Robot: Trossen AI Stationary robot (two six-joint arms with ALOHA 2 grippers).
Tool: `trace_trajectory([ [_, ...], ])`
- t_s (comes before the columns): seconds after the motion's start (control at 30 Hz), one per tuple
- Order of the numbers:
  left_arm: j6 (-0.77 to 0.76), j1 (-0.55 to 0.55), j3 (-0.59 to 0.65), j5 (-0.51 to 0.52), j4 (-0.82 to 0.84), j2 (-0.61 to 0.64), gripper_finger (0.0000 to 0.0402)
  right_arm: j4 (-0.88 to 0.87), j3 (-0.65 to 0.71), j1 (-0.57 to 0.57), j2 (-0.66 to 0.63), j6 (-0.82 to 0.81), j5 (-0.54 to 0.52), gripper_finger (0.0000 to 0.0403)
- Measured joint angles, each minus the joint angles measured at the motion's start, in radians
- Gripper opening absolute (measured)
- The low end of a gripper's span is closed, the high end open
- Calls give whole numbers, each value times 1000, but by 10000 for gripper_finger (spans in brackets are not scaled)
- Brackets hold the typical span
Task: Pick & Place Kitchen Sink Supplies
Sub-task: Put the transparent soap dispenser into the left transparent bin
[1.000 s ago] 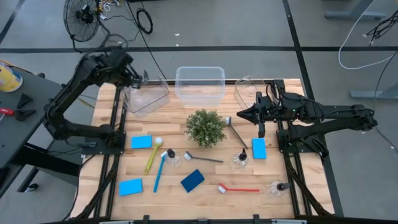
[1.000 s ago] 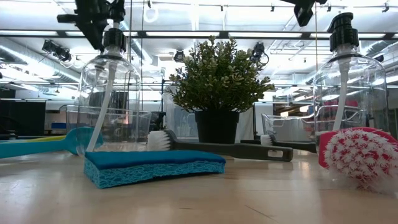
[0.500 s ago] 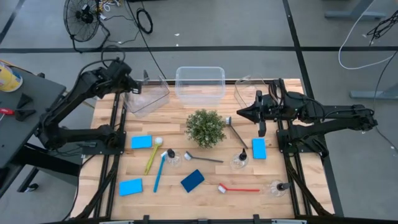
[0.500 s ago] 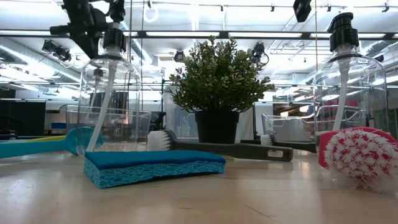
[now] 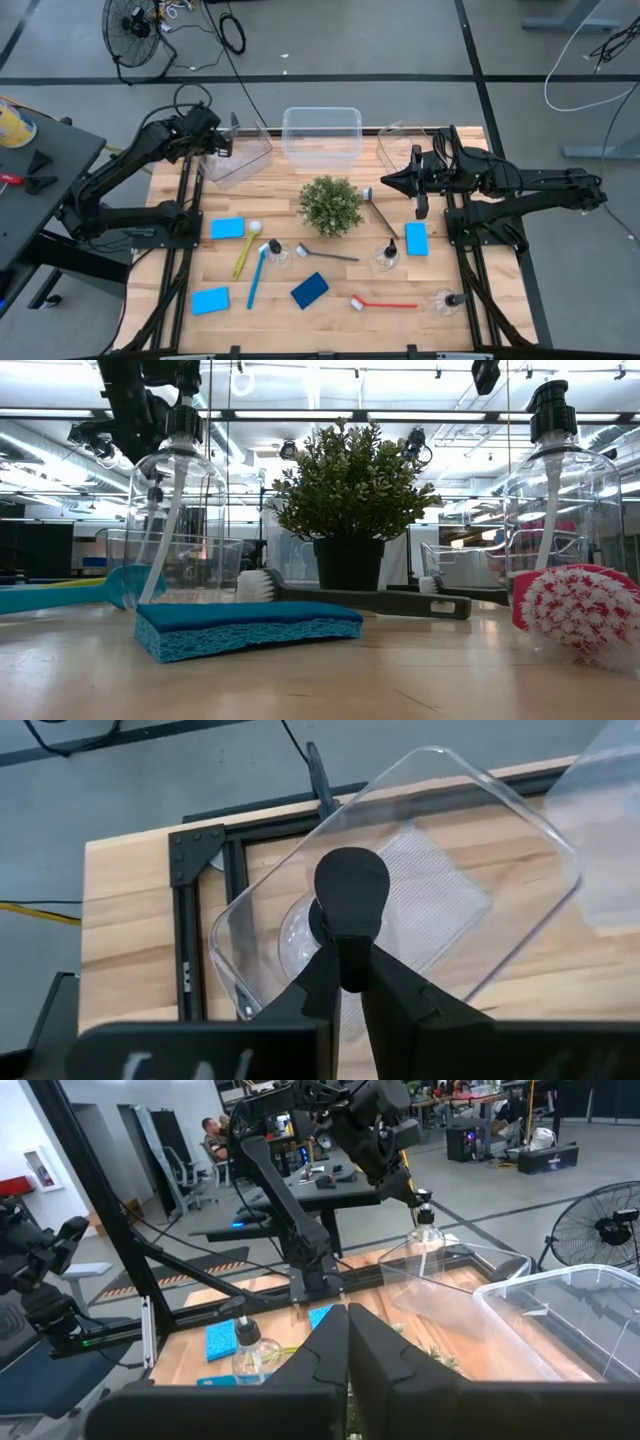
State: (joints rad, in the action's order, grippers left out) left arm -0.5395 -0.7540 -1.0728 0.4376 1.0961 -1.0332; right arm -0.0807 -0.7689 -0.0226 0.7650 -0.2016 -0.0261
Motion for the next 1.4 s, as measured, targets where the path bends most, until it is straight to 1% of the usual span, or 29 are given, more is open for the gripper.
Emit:
trace_trajectory([
  [0.1,-5,0,1,31,3,0,43,0,0,0,0,0,0,9],
  [0.3,-6,0,1,66,2,0,30,0,0,0,0,0,0,9],
  [0.4,-7,0,1,78,-5,0,37,0,0,0,0,0,0,9],
  [0.57,-7,-2,1,79,-3,0,48,0,0,0,0,0,-3,9],
  [0.8,-8,-2,1,79,-2,0,37,-1,0,0,0,0,-3,9],
  [1.03,-8,-2,1,98,4,0,46,-1,0,0,0,0,-3,9],
  [1.4,-8,-2,1,126,8,0,42,29,0,0,0,1,0,9],
])
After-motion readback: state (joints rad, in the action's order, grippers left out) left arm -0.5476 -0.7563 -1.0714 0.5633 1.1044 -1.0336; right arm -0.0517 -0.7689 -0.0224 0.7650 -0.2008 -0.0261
